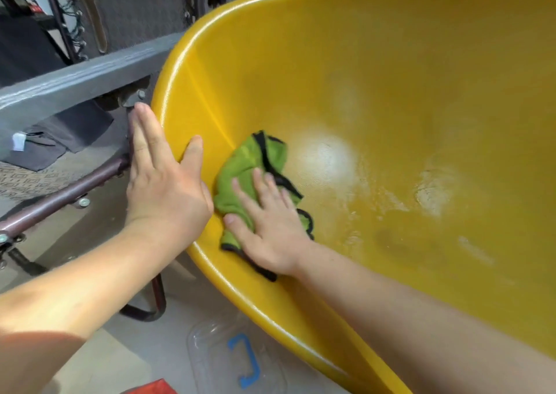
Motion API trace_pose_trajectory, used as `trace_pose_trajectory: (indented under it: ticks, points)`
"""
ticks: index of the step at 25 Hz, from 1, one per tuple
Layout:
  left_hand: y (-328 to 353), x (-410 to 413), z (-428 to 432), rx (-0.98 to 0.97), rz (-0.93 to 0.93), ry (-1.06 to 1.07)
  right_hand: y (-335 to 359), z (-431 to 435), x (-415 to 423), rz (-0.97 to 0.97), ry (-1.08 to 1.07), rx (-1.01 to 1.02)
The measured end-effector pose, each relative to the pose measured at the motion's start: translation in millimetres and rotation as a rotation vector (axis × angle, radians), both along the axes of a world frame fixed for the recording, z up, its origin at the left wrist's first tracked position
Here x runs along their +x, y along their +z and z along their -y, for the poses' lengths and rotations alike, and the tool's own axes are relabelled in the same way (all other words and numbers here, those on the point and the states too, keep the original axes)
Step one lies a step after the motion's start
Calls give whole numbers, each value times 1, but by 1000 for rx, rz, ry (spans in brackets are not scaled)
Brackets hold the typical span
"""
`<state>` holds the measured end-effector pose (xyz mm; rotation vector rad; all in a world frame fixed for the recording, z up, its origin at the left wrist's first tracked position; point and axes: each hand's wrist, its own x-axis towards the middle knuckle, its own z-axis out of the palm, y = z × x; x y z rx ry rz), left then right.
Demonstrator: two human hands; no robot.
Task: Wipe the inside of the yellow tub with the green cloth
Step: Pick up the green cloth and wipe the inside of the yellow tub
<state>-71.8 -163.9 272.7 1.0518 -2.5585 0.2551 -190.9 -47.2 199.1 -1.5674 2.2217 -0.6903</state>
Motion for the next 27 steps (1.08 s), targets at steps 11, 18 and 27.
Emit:
trace_pose_trajectory:
  ticks: [11,18,27]
  points:
    - [-40,-44,-55,18,417,-83,-18,-48,-58,-96,-99,271]
    - [-47,-55,-67,21,537,-50,-16,-124,-24,-73,13,325]
    - [-50,-53,-63,11,563,-46,-29,-102,-68,-176,-18,353]
